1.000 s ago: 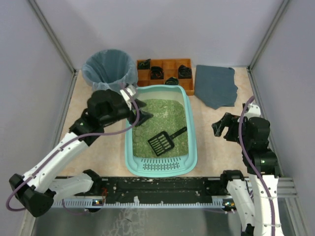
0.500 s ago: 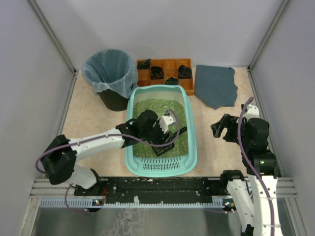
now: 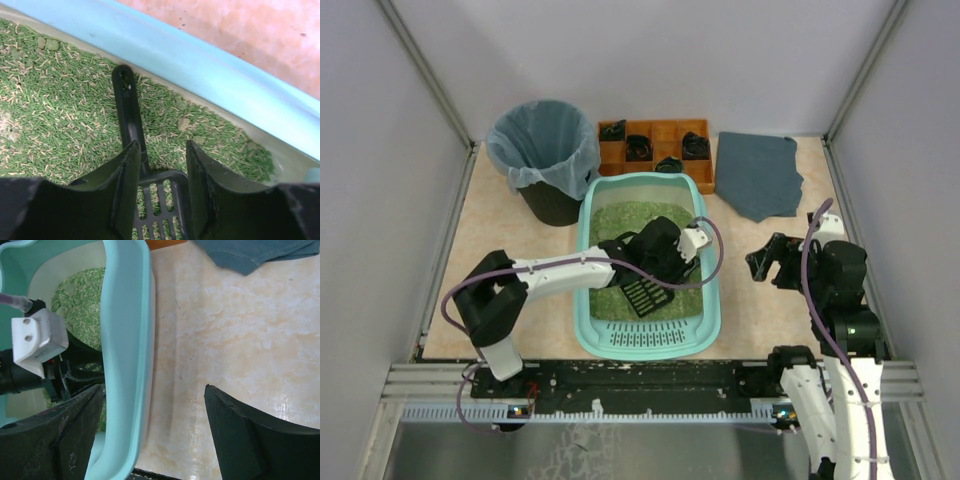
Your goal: Clean the litter box
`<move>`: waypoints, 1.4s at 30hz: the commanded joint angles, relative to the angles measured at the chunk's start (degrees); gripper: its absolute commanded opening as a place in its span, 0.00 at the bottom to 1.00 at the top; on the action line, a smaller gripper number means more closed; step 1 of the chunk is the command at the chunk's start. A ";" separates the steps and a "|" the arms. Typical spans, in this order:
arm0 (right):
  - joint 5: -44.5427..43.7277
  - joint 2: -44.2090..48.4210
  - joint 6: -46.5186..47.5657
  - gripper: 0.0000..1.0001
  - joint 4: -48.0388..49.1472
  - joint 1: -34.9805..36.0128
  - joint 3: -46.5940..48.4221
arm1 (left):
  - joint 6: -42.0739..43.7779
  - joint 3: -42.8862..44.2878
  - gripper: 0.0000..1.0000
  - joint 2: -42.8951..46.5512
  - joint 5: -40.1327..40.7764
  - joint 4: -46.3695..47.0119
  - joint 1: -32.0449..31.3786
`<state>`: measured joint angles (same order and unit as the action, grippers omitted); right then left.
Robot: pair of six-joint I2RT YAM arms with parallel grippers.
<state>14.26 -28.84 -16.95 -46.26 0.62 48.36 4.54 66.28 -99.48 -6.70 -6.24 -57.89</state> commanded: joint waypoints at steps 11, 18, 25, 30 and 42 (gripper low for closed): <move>1.01 0.72 0.87 0.82 2.75 0.34 0.34 | 1.83 2.37 0.29 -6.77 5.12 -2.76 -0.91; 0.98 0.55 0.87 0.82 2.84 0.34 0.27 | 2.77 3.40 0.29 -7.13 7.43 -4.85 -1.17; 0.99 0.54 0.78 0.82 2.84 0.34 0.25 | 2.21 3.31 0.39 -2.82 8.74 -6.10 -1.26; 1.07 0.51 0.78 0.82 2.77 0.33 0.25 | 1.21 2.42 0.48 0.96 10.29 -6.61 -1.24; 1.28 0.48 0.78 0.82 2.84 0.34 0.25 | -0.18 1.57 0.50 -0.37 9.89 -9.10 -1.43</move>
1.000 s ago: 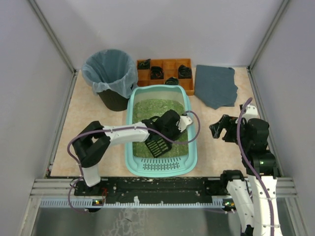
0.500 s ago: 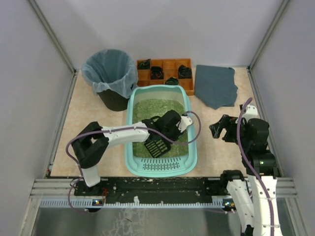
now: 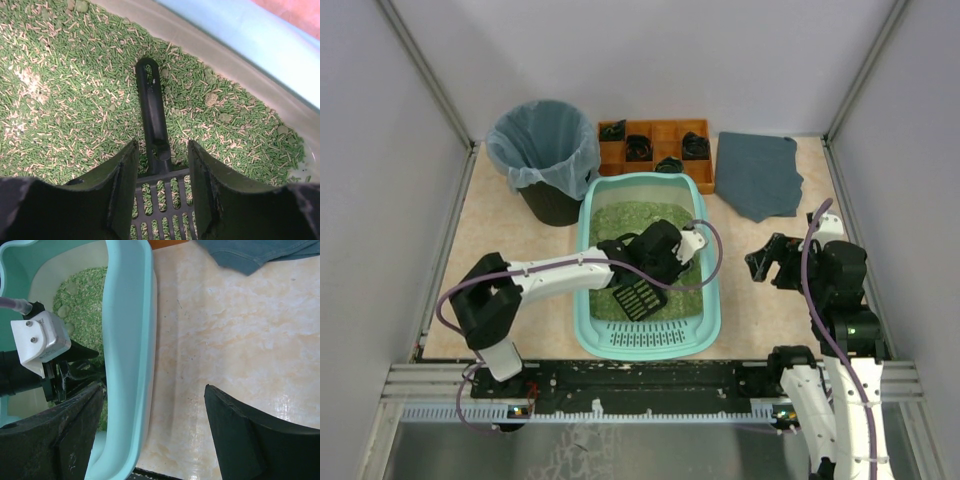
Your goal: Clean the litter box
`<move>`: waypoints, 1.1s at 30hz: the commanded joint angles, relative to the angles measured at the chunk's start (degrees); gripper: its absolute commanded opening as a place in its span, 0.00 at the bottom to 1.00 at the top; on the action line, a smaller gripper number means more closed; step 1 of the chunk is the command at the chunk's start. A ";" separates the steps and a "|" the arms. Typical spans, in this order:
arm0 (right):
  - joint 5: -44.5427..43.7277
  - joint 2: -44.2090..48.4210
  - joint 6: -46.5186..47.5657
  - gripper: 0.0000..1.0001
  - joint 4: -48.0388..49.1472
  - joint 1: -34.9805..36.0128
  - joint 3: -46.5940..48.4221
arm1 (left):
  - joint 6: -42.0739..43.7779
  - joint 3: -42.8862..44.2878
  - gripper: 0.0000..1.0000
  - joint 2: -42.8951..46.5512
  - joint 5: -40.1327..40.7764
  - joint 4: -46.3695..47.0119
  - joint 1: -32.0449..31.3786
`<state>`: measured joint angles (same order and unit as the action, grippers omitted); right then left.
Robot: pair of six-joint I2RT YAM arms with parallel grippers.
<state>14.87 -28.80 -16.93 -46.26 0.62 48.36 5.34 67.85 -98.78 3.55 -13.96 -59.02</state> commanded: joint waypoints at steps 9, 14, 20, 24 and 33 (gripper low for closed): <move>0.65 0.46 0.79 0.82 2.84 0.34 0.25 | -0.95 0.83 0.44 -4.94 0.76 -3.05 -0.61; 0.61 0.47 0.80 0.82 2.84 0.34 0.20 | -0.61 1.35 0.37 -6.05 1.74 -3.62 -0.83; 0.68 0.41 0.78 0.82 2.91 0.34 0.15 | -0.75 1.83 0.25 -5.49 2.22 -3.36 -0.92; 0.65 0.32 0.76 0.82 2.93 0.34 0.16 | -0.74 1.46 0.17 -2.06 2.87 -3.36 -0.92; 0.32 0.40 0.65 0.82 2.67 0.29 0.57 | -0.05 -2.23 0.00 5.89 5.40 -3.44 -0.74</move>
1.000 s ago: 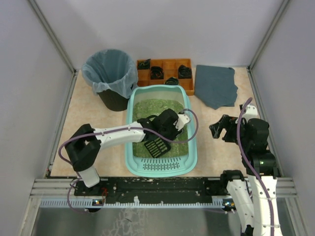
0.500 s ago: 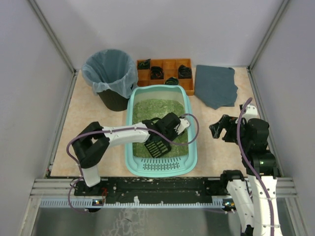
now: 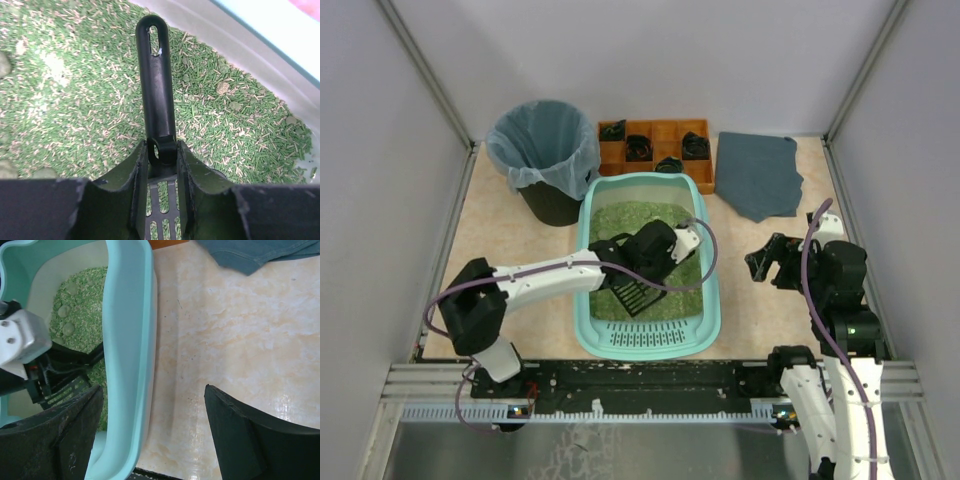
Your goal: Clean the litter box
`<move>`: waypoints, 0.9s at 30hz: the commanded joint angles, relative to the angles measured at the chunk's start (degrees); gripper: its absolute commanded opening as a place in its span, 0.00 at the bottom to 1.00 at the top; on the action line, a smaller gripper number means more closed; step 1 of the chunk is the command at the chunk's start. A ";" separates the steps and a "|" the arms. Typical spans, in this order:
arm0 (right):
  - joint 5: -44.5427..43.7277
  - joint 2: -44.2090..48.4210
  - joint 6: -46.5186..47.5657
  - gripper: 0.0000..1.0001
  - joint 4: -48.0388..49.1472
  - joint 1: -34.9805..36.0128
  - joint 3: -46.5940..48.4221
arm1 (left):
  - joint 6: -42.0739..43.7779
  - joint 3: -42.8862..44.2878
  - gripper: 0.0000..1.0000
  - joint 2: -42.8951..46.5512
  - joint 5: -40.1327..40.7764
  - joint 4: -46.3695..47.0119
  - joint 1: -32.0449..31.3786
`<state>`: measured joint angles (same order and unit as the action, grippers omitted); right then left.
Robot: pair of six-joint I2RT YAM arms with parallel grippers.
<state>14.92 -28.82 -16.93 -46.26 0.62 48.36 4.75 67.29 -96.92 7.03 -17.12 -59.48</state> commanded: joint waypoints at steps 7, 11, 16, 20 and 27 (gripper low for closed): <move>2.71 0.90 -0.41 0.82 4.02 0.34 1.10 | 0.95 -5.41 0.00 10.74 3.37 -1.10 0.34; 5.35 0.88 -3.66 0.83 7.00 0.34 1.30 | 1.88 -9.49 0.00 17.37 1.77 3.24 1.37; 10.64 0.47 -9.85 0.85 13.17 0.32 0.74 | 6.01 -15.30 0.00 25.24 -2.54 12.18 2.46; 18.03 -2.13 -15.43 0.87 19.50 0.34 0.74 | 9.66 -17.38 0.00 28.59 -7.10 17.96 2.78; 24.48 -4.68 -27.34 0.90 37.05 0.28 -2.61 | 11.42 -16.39 0.00 27.07 -11.52 25.67 4.55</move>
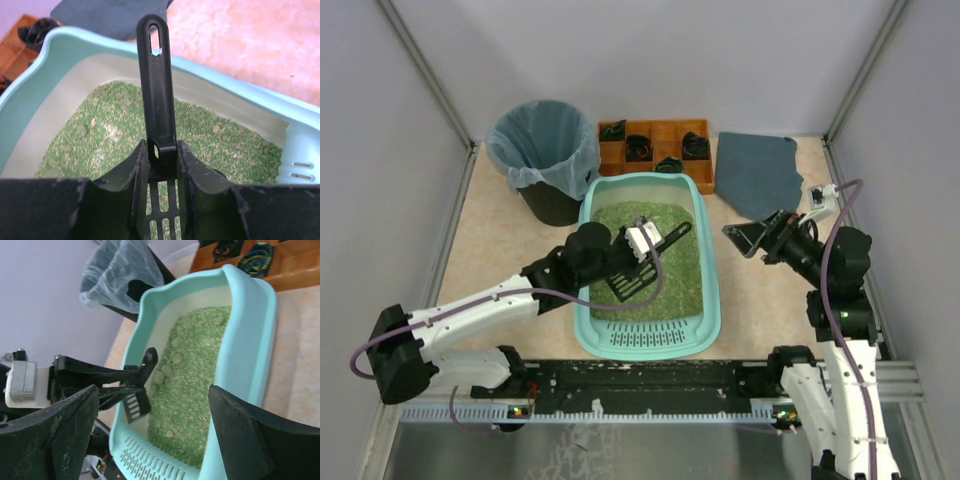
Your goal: Clean the litter box
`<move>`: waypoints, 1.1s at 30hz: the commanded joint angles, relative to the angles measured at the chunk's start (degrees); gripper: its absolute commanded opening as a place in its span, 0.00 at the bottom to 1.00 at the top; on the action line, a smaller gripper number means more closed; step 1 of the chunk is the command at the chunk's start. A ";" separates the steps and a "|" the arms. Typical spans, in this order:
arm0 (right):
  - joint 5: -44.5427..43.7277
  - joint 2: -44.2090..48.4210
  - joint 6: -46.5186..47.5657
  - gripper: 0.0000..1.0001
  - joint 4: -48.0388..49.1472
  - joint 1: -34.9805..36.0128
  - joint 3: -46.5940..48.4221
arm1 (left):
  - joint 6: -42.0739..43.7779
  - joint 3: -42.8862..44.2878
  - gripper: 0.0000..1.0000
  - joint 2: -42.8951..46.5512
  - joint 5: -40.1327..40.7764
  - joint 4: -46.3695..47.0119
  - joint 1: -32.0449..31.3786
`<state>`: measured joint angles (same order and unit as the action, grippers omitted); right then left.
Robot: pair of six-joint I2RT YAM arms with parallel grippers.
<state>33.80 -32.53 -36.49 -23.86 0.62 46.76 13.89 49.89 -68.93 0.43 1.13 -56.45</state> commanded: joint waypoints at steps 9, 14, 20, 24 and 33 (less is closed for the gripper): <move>1.90 -6.99 -7.99 0.82 19.63 4.05 -0.80 | -2.13 1.32 0.00 -2.80 -26.07 13.16 11.54; -3.91 -11.56 -6.20 0.79 19.56 11.97 1.98 | -0.35 -1.17 0.00 -0.62 -29.23 15.63 11.67; -5.92 -17.67 -3.69 0.75 17.55 19.15 7.19 | 4.19 0.11 0.00 0.46 -31.62 11.81 11.62; -5.85 -20.02 -2.87 0.73 15.64 21.96 9.00 | 6.50 -0.68 0.00 1.86 -31.04 11.56 11.62; -8.81 -23.34 -1.81 0.60 12.10 28.34 11.61 | 8.96 -1.94 0.00 3.21 -32.33 12.01 11.62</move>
<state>27.40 -54.63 -40.14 -10.87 25.80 53.98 20.40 48.93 -67.48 -30.13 11.99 -44.73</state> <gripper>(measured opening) 0.618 0.308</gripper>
